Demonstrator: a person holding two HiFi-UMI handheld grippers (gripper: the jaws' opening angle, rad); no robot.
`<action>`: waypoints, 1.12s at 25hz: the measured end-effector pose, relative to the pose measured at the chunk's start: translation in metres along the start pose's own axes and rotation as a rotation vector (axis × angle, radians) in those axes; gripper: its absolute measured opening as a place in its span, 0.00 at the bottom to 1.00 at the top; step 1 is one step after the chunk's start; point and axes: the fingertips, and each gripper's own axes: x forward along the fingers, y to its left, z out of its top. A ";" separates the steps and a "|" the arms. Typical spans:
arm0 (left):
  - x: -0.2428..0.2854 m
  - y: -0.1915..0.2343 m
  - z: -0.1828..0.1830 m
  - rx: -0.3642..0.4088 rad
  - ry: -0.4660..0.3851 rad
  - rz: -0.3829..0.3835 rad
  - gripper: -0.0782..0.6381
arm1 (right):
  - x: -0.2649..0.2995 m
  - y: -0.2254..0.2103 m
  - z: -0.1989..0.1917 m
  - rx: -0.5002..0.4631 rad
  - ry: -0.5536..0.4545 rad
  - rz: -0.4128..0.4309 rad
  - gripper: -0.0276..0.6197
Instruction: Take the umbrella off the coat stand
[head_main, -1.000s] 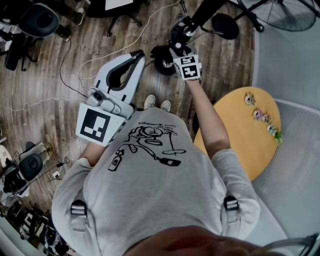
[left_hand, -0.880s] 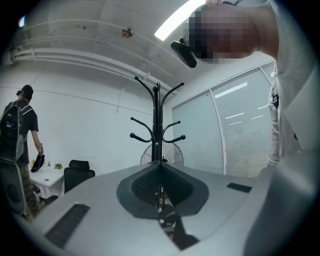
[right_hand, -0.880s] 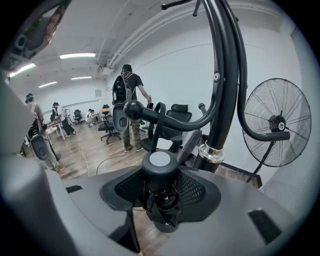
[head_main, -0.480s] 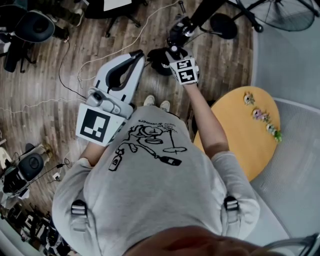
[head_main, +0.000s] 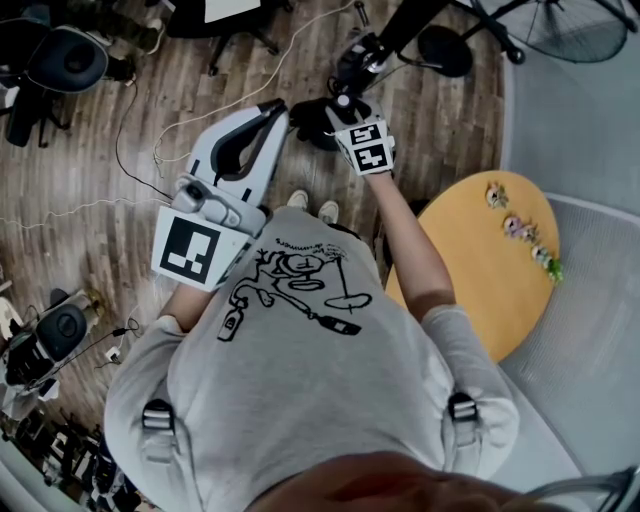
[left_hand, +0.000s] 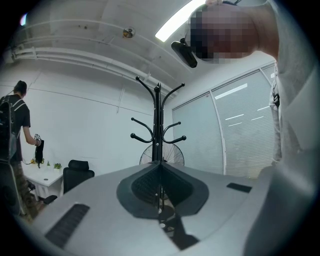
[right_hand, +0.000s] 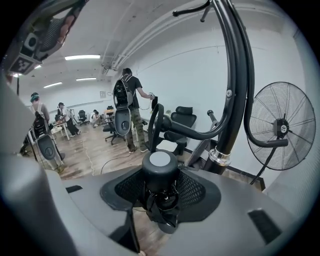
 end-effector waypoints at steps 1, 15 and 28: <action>0.000 0.000 0.000 0.000 0.000 0.000 0.12 | -0.002 0.001 0.001 -0.001 -0.003 0.002 0.37; 0.002 -0.001 0.000 -0.007 0.000 -0.003 0.12 | -0.052 0.009 0.034 -0.015 -0.073 0.017 0.37; 0.011 -0.003 -0.004 0.001 -0.003 -0.017 0.12 | -0.111 0.010 0.078 -0.045 -0.122 0.052 0.37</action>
